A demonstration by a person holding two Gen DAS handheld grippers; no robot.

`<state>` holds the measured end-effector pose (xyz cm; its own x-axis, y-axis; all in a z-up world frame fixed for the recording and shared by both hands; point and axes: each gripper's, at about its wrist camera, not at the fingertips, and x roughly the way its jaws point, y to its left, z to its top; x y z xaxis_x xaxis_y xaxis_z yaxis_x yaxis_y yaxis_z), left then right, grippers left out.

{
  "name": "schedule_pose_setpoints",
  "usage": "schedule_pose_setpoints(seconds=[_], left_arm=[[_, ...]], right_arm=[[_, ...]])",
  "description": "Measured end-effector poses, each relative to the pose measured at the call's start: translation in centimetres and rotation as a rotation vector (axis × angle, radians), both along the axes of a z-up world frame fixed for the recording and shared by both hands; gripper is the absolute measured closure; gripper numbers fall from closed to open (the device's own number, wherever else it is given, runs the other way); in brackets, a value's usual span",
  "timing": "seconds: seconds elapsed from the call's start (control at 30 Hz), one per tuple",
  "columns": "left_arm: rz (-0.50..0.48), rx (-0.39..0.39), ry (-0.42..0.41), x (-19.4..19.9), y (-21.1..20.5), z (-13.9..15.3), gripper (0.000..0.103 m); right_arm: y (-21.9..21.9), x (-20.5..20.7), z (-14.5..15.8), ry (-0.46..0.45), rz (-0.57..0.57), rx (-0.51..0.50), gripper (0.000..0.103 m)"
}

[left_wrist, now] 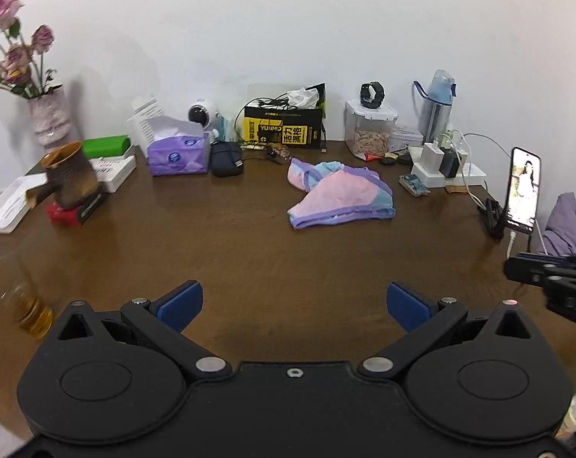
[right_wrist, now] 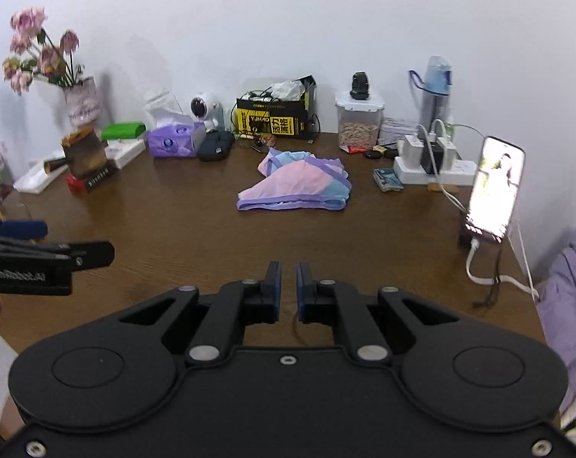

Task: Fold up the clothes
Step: 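Grasp the purple-trimmed waistband with the left gripper while the right gripper grasps another edge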

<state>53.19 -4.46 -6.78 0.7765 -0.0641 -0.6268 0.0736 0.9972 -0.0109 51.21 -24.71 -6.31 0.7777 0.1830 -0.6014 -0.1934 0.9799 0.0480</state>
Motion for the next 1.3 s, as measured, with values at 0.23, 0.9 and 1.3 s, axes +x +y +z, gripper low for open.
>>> schedule_pose_setpoints(seconds=[0.23,0.9,1.3], left_arm=[[0.001,0.061,0.042,7.5,-3.1,-2.2,0.0],[-0.175,0.354,0.251,28.1,-5.0,-12.7,0.0],[-0.347,0.474,0.167,29.2,-6.6,-14.2,0.05]], right_arm=[[-1.4,10.3,-3.3,0.036,0.101,-0.016,0.093],[1.7,28.9,-13.4,0.056,0.399,-0.311,0.077],[6.0,29.5,-16.6,-0.031,0.622,-0.609,0.071]])
